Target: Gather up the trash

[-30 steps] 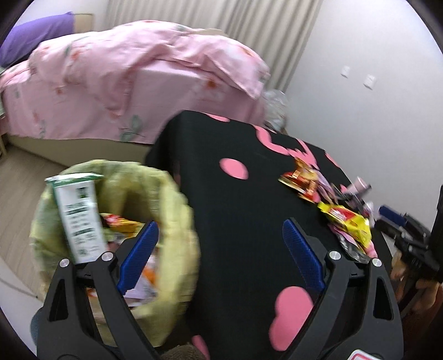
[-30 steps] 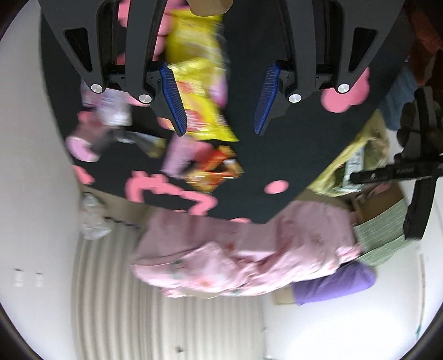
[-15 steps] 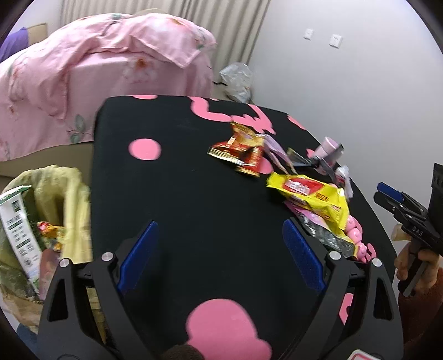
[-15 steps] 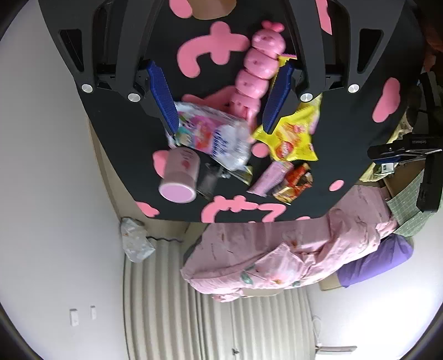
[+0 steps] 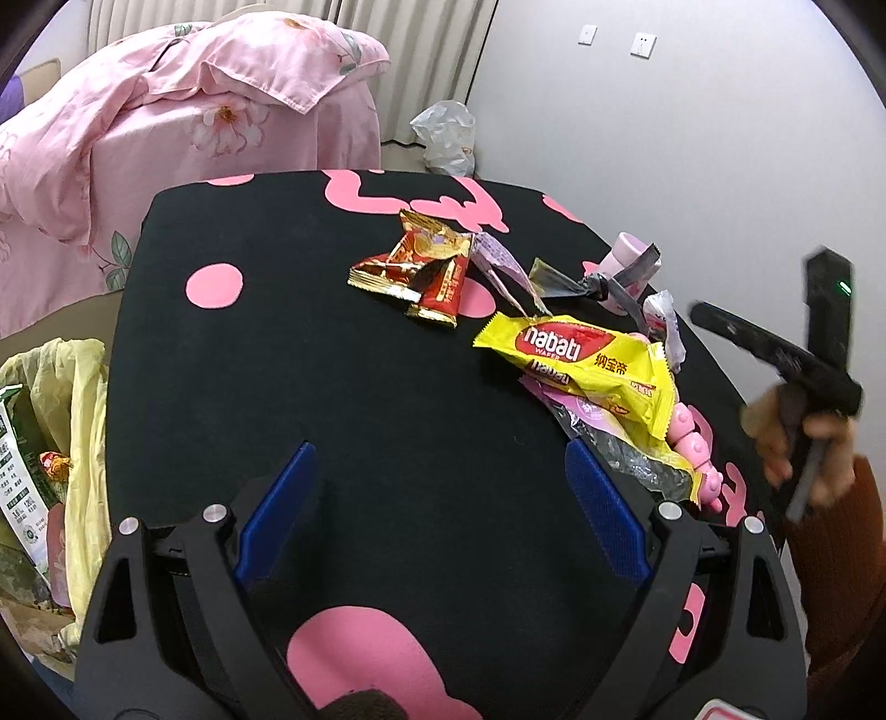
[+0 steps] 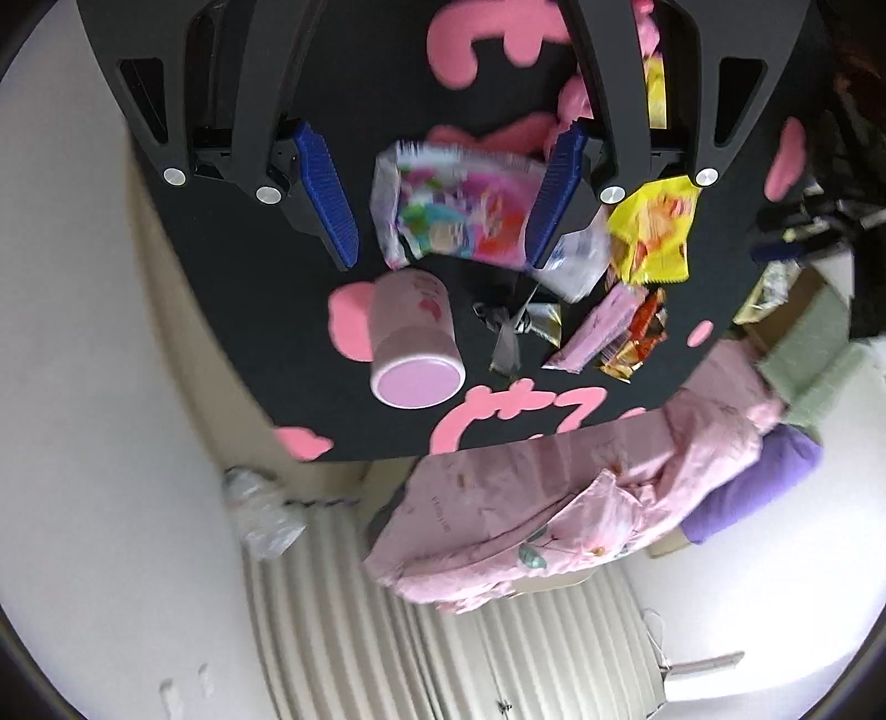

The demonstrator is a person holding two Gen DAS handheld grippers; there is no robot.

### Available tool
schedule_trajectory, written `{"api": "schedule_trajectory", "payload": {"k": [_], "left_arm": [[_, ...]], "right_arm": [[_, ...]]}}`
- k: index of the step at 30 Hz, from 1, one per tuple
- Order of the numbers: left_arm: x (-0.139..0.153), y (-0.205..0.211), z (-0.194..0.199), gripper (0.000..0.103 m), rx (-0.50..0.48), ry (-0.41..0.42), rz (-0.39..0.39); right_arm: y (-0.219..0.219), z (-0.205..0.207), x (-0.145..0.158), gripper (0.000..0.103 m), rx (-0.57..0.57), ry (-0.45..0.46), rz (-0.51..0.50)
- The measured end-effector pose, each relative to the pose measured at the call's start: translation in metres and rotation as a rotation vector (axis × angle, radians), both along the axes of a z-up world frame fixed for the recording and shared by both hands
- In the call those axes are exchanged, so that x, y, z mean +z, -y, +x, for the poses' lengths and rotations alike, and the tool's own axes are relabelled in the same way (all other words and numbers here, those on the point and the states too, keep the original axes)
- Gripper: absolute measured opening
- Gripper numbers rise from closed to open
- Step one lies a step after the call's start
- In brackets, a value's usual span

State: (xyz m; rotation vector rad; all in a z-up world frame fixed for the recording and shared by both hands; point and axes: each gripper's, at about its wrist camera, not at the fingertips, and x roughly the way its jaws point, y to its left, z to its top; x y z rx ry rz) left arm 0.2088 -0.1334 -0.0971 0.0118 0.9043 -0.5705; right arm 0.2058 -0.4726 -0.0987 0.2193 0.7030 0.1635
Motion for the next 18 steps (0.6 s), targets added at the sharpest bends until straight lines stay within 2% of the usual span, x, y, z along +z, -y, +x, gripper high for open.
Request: {"api": "schedule_trajectory", "payload": {"k": [4,5,7,9,13,18], "left_arm": [[-0.001,0.002,-0.001,0.087,-0.002,-0.008,-0.001],[-0.001,0.001,-0.002,0.087,0.0,-0.009,-0.003],[0.0,-0.002,-0.002,0.087,0.007,-0.013,-0.012],[0.001,-0.005,-0.002,0.087,0.015,-0.018,-0.023],[0.003,-0.008,-0.002,0.087,0.022,-0.015,-0.041],[0.003,-0.009,-0.004,0.087,0.018,-0.025,-0.066]], "right_arm": [[0.007,0.03,-0.02,0.055,0.051,-0.057,0.08],[0.005,0.034,-0.026,0.052,0.069,-0.101,0.112],[-0.005,0.031,-0.031,0.052,0.106,-0.122,0.134],[-0.019,0.02,-0.03,0.048,0.137,-0.115,0.121],[-0.044,-0.01,-0.022,0.047,0.19,-0.103,0.126],[-0.074,-0.044,-0.017,0.047,0.23,-0.116,0.033]]}}
